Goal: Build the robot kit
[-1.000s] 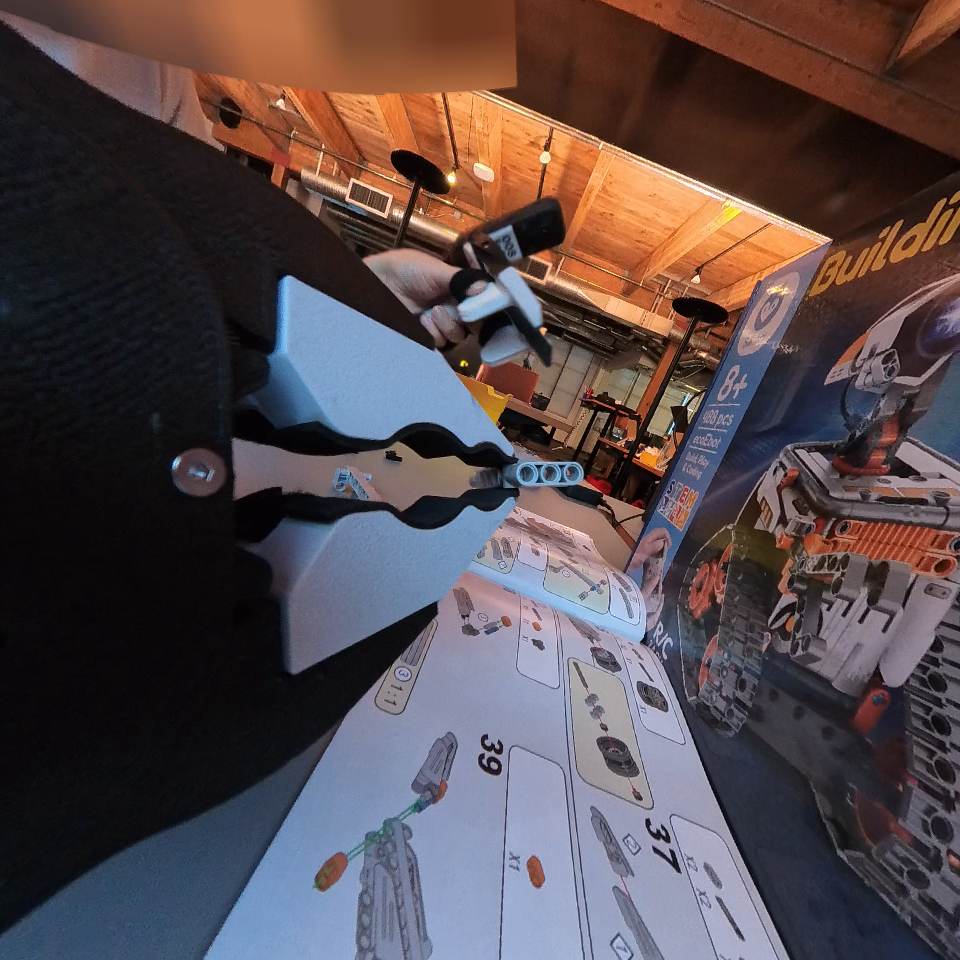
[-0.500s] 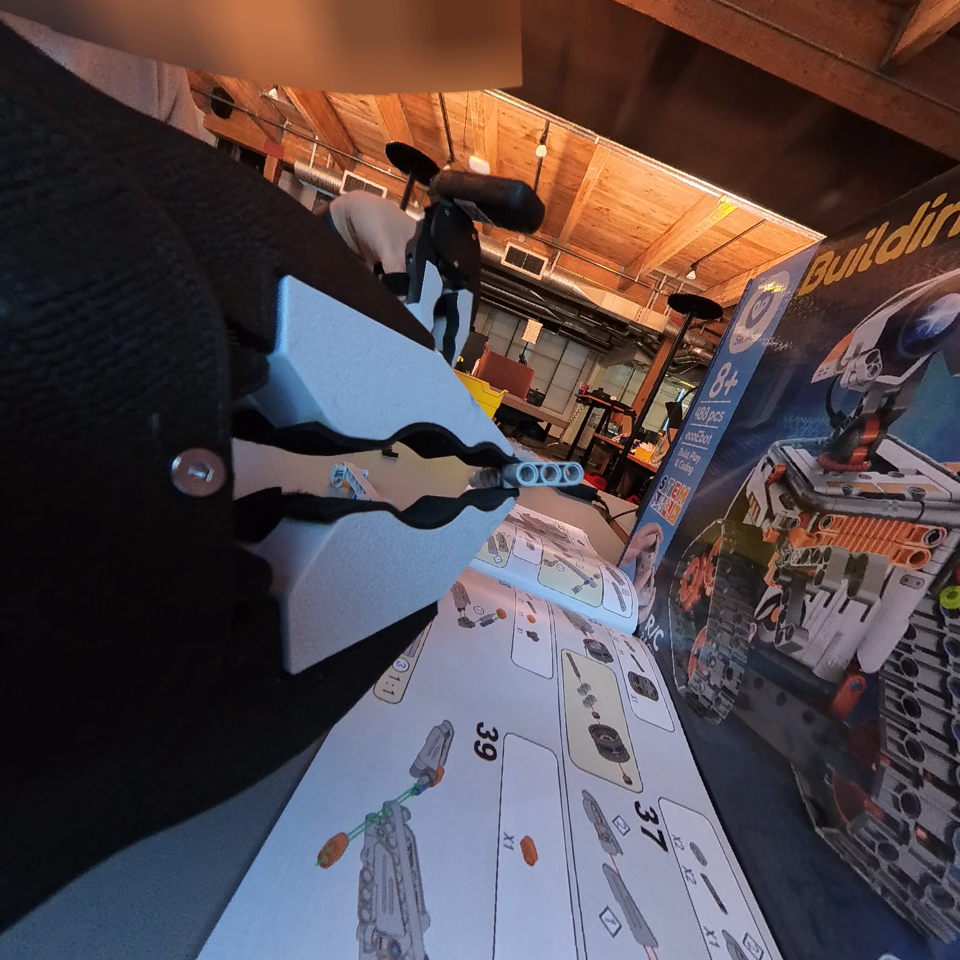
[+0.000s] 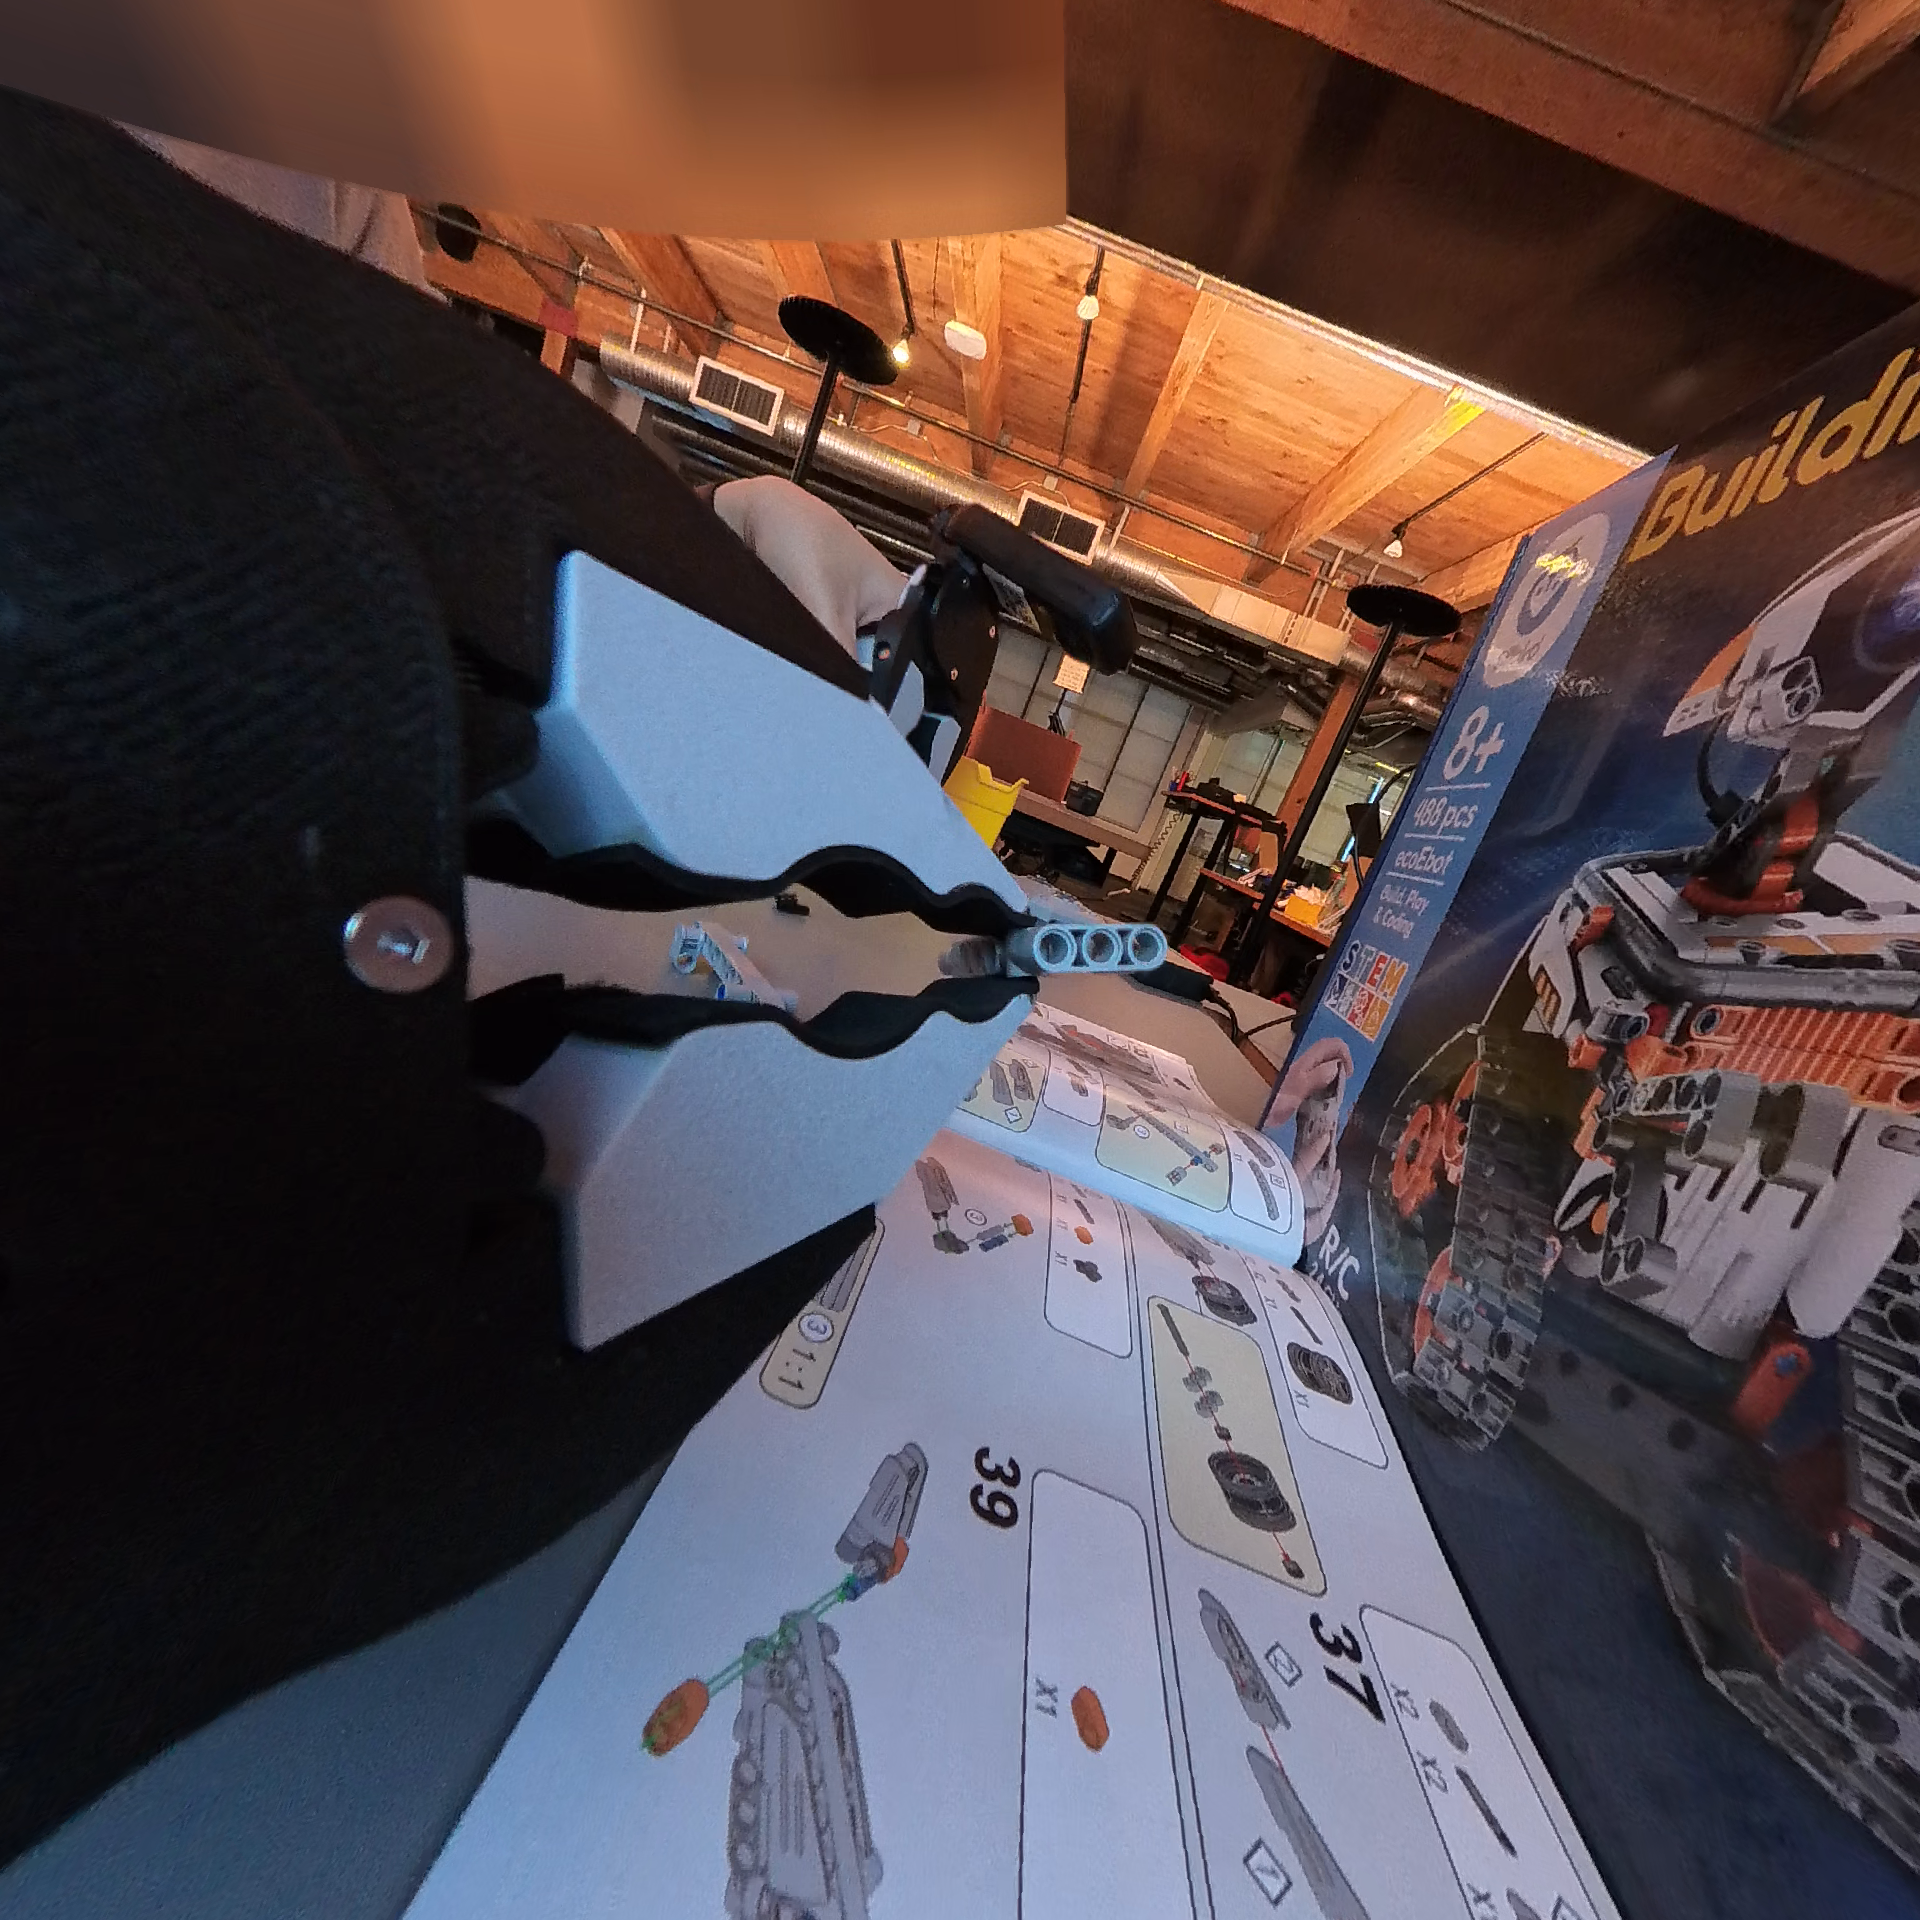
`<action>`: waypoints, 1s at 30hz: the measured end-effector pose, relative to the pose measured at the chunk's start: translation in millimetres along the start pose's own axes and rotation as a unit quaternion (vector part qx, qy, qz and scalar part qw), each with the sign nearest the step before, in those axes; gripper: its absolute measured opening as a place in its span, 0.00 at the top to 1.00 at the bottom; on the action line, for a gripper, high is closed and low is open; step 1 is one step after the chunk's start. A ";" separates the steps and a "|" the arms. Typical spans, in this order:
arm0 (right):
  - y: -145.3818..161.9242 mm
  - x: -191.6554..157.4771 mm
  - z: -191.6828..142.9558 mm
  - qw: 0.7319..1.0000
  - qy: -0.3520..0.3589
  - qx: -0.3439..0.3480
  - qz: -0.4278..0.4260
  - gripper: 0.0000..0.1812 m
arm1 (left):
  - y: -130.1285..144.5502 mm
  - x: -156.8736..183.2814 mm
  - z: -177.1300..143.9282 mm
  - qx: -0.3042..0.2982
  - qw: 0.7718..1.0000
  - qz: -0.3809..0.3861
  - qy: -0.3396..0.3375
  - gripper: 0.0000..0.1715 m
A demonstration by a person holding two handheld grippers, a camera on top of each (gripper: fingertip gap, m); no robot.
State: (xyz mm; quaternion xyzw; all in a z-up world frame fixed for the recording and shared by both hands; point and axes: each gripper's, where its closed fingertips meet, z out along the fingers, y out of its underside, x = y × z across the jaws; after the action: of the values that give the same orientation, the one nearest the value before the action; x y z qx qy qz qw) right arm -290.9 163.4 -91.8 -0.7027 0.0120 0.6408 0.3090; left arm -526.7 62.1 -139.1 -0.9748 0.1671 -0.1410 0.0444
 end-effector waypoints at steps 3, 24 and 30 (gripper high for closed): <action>0.2 -0.5 0.2 1.000 -0.001 0.001 0.002 0.96 | 1.5 0.6 2.2 -0.007 1.000 -0.010 0.005 0.90; -1.1 -2.4 -0.3 1.000 0.000 0.002 -0.001 0.96 | 16.2 9.5 24.6 -0.073 0.997 -0.029 -0.016 0.96; -0.7 -2.9 -0.2 1.000 0.000 0.001 -0.002 0.96 | 13.8 13.4 28.7 -0.075 0.997 -0.019 -0.016 0.98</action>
State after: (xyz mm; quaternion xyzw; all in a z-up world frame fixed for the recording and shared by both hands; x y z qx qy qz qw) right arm -290.9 162.8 -88.9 -0.7021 0.0114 0.6404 0.3110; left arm -510.5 45.8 -164.9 -0.9804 0.1582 -0.1136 -0.0285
